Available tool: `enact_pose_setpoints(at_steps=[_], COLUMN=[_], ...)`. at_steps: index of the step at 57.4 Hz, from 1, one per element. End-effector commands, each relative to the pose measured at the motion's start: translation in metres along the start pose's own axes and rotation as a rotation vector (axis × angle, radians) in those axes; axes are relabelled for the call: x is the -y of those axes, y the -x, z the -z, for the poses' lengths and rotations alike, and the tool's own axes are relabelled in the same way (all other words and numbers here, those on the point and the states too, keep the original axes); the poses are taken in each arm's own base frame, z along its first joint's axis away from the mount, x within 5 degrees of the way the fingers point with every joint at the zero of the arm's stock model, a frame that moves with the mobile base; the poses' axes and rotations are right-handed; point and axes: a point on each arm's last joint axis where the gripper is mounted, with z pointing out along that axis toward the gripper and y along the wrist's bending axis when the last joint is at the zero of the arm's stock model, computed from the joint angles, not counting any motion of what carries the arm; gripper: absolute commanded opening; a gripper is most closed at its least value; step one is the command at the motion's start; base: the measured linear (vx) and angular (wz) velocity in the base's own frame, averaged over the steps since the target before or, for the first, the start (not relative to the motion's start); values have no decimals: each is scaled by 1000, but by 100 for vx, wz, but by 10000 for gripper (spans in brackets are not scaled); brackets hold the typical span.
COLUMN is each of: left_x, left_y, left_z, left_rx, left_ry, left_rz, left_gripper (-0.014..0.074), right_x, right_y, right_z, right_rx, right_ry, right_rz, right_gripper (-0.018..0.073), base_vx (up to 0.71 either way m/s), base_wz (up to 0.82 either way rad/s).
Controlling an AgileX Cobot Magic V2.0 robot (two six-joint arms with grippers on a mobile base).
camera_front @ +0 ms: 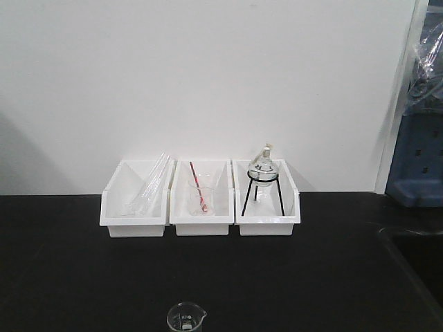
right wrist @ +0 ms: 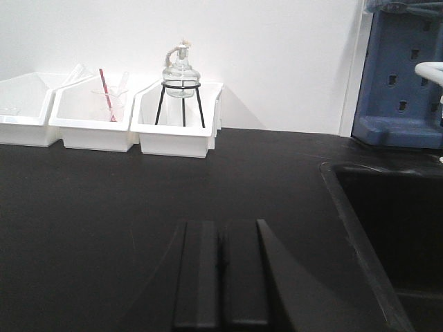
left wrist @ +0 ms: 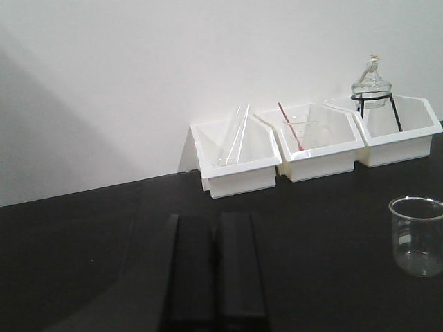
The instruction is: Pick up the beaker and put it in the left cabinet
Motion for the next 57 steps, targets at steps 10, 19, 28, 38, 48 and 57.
enact_pose_setpoints(at_steps=[10,19,28,38,48,57], left_x=[0,0,0,0,0,0], left_y=[3,3,3,3,3,3], left_z=[1,1,1,1,1,1], left_rx=[77,77,77,77,77,77], left_ry=[7,7,7,7,7,7], left_rz=[6,6,6,6,6,6], left_gripper=[1,1,1,1,1,1], right_x=[1,1,1,1,1,1], right_y=[7,7,7,7,7,18], right_z=[1,1,1,1,1,3], right_rx=[96,96,96,96,99,220], right_ry=[-11,-11,-11,-11,-12,-18], right_rz=[7,7,7,7,8,17], right_gripper=[-6,-6,-6,-6,-6,-6], base_vx=[0,0,0,0,0,0], base_wz=[0,0,0,0,0,0])
